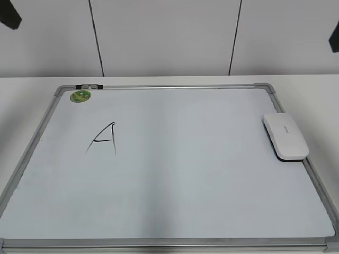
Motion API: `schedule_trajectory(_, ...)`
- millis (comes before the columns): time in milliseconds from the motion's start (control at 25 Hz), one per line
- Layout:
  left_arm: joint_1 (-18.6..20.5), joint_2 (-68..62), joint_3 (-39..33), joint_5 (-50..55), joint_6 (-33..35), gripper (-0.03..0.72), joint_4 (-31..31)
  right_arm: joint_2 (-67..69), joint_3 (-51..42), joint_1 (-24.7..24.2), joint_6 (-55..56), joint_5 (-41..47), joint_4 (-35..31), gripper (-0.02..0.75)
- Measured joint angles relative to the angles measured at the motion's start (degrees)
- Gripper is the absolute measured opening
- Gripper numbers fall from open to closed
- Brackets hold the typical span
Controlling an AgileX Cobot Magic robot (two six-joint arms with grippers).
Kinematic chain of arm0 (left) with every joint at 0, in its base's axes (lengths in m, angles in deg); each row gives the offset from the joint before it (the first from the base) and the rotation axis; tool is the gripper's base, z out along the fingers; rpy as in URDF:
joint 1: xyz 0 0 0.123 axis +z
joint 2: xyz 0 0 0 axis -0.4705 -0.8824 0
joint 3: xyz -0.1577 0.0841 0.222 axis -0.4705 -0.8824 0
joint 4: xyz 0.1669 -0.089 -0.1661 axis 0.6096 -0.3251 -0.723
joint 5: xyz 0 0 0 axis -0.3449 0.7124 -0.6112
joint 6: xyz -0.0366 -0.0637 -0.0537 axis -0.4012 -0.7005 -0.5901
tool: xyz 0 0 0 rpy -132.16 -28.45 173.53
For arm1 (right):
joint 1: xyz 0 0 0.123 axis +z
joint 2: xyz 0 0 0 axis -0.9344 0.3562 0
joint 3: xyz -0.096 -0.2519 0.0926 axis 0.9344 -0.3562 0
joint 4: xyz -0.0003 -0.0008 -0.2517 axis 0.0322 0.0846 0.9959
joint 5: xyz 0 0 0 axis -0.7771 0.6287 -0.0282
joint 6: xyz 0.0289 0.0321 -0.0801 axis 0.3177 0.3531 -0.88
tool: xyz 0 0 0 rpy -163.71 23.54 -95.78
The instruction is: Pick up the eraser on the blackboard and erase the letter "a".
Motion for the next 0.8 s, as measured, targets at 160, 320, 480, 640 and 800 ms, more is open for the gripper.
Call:
schedule_trajectory(160,-3.17,8.29,-1.8,0.48,-1.6,0.428,1.16,-7.81,-5.78,0.0,-0.11,0.04,0.59,0.589)
schedule_trajectory(320,-5.02,18.29,-8.81,0.83,-2.48,0.428,1.3,-16.84,-12.0,0.0,-0.11,0.13,1.42,0.589)
schedule_trajectory(480,-5.53,29.44,-19.51,1.16,-2.61,0.427,1.51,-27.96,-19.3,0.0,-0.11,0.42,1.55,0.589)
schedule_trajectory(640,-5.53,39.74,-30.05,1.27,-2.74,0.427,1.86,-37.25,-25.33,0.0,-0.11,0.66,1.55,0.589)
schedule_trajectory(800,-5.53,48.54,-39.13,1.35,-2.74,0.427,2.0,-46.33,-31.42,0.09,-0.11,0.87,1.34,0.588)
